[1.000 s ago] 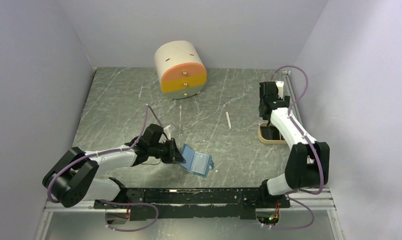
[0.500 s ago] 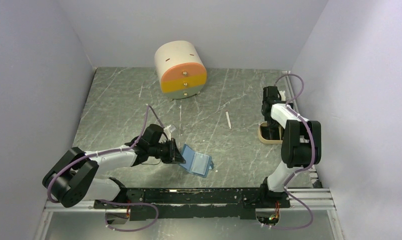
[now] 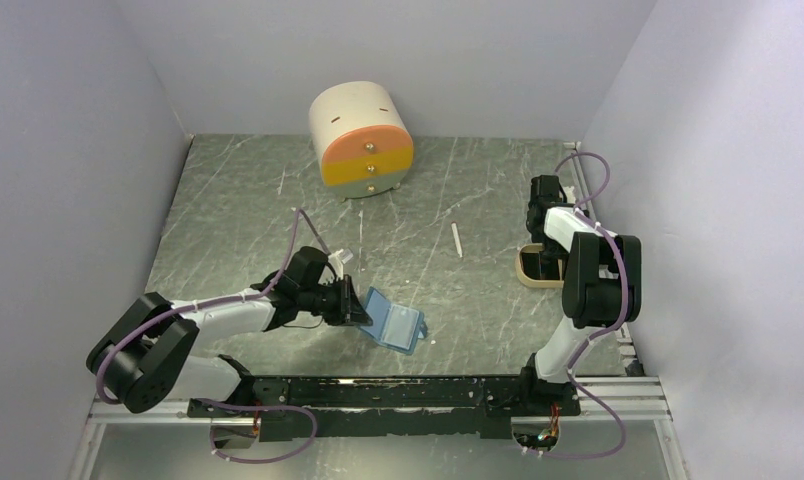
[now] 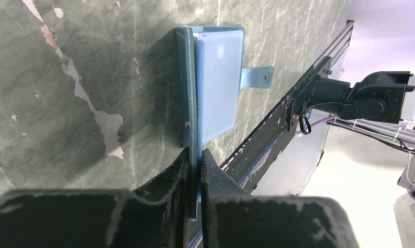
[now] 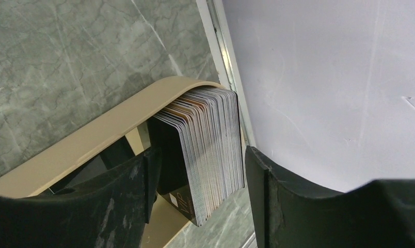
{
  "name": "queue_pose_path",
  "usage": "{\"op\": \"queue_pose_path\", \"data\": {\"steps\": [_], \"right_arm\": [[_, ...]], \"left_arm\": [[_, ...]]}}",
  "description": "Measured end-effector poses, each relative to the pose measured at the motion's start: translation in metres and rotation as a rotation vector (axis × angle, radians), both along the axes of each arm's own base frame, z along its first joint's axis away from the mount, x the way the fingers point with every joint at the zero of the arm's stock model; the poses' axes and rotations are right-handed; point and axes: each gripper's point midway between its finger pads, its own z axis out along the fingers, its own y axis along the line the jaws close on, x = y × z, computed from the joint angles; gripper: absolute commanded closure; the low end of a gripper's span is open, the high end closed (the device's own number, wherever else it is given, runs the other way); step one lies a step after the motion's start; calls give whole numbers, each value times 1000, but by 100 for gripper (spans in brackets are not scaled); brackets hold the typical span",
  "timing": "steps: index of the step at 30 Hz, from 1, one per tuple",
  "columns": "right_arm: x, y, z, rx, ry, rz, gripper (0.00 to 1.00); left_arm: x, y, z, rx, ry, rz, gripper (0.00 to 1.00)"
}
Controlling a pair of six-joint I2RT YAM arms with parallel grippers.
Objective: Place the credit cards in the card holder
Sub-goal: Pick up the credit card from the storage box.
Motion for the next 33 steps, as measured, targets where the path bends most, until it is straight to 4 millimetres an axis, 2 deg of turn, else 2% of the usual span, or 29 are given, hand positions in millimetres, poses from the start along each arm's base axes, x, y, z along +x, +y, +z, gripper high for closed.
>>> {"op": "queue_pose_path", "data": {"steps": [4,24,33], "right_arm": [[0,0,0,4,2,5,46],[6,2,4,21,-12,14,70],[12,6,7,50,-24,23,94]], "left_arm": [[1,0,1,-1,-7,-5,88],[3,3,1,3,-23,-5,88],[4,3,6,-3,-35,-6,87]]}}
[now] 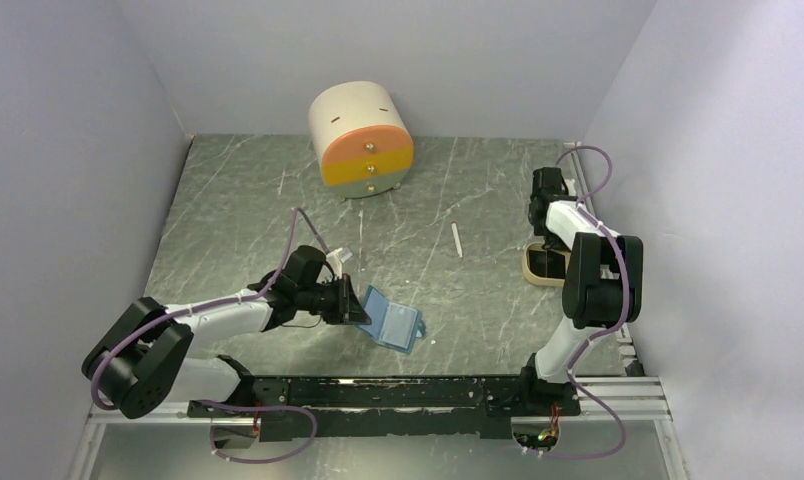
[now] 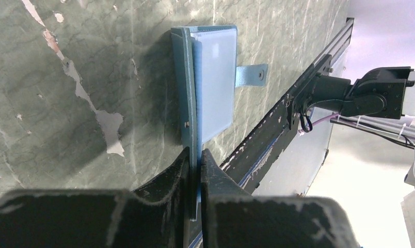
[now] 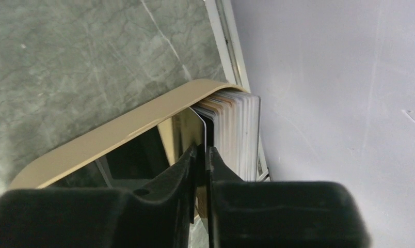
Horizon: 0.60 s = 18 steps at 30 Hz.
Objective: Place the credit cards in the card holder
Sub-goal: Pick up the credit card from the storage box.
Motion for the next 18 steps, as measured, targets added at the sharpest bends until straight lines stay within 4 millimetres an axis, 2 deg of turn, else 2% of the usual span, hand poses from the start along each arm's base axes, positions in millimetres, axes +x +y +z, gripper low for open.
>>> {"op": "queue_pose_path", "data": {"steps": [3,10,18], "right_arm": [[6,8,4,46,-18,2,100],[11,32,20,115,-59,17,100],[8,55,28,191,-47,30,100]], "left_arm": [[0,0,-1,3,2,0,88],[0,0,-1,3,2,0,87],[1,1,-2,0,10,2,88]]}}
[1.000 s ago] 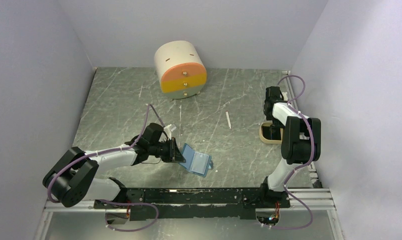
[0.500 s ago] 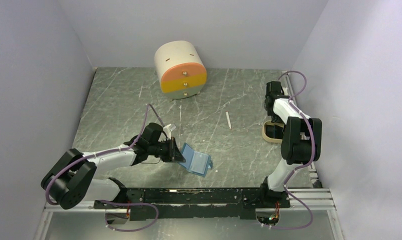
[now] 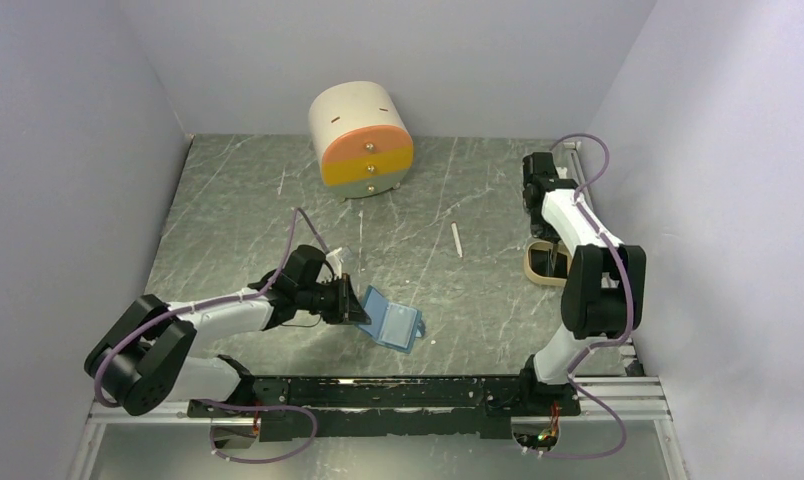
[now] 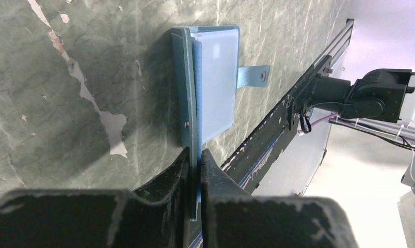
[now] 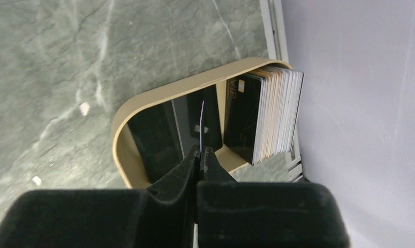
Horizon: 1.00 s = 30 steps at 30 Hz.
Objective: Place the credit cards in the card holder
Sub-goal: Pick up the credit card from the storage box.
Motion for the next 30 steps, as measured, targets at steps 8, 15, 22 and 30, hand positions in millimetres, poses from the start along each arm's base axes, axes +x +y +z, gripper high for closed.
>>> {"op": "queue_pose_path", "data": {"steps": [8,15,22,30], "right_arm": [[5,43,49,184,-189,56,100],[15,81,92,381,-416,159,100],[3,146,59,605,-401,287,100],[-22,248,41,899,-395,479,100]], "left_arm": [[7,-10,2,-34,29,0,89],[17,-26,10,-115,62,40,88],[33,-32,9,-135,79,146,81],[21,-21,-30,-61,183,199,70]]}}
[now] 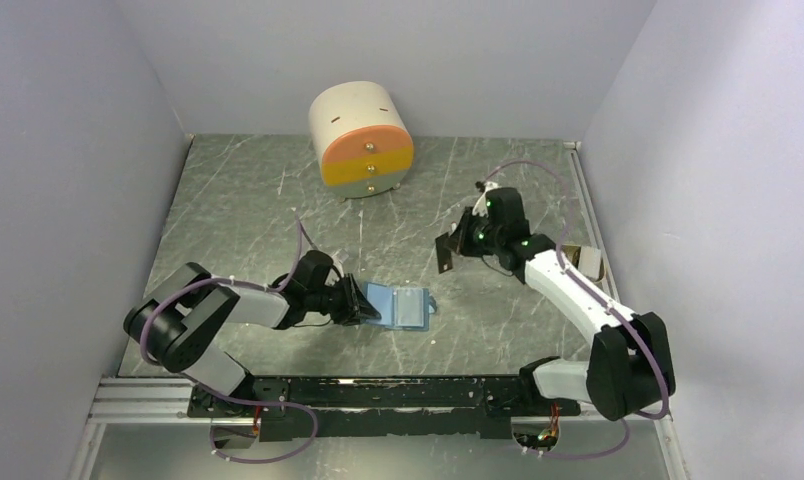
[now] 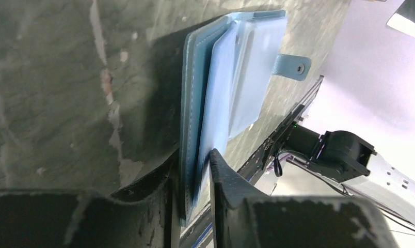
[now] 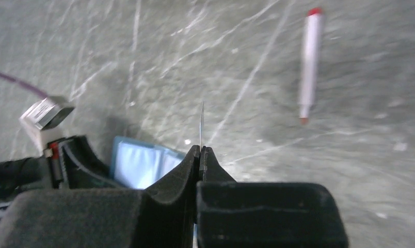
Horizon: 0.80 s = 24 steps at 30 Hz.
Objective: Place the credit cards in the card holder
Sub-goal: Pick up the credit card from the storage box.
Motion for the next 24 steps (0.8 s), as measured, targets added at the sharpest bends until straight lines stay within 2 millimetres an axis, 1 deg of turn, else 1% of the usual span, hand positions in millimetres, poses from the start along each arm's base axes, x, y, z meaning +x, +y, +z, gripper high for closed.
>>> {"op": "queue_pose_path", "data": {"steps": [2,4,6,9,12,15,18,21,24], "right_arm": [[-16,22,-10,61,15,52,100],[-32,41,-15,107,27,94,100],[-46,58,-16,158,30,132,100],[-61,76,-17,234,30,166,100],[-71,88,-22,283,45,177,100],[-82,103,-27,314,65,201,100],[-86,114,-29,339,75,213,100],[-90,122,-35,359,84,218,100],[-97,125,-42,372,92,222,100]], "left_arm": [[-4,3,-3,9,10,1,70],[-4,5,-2,16,7,6,69],[-4,5,4,10,-10,8,67],[-3,5,11,1,-33,4,65],[-4,6,14,-1,-40,2,66],[-7,9,14,3,-44,1,70],[-9,15,11,22,-42,5,70],[-8,19,12,35,-56,13,69],[-8,23,17,40,-85,19,70]]}}
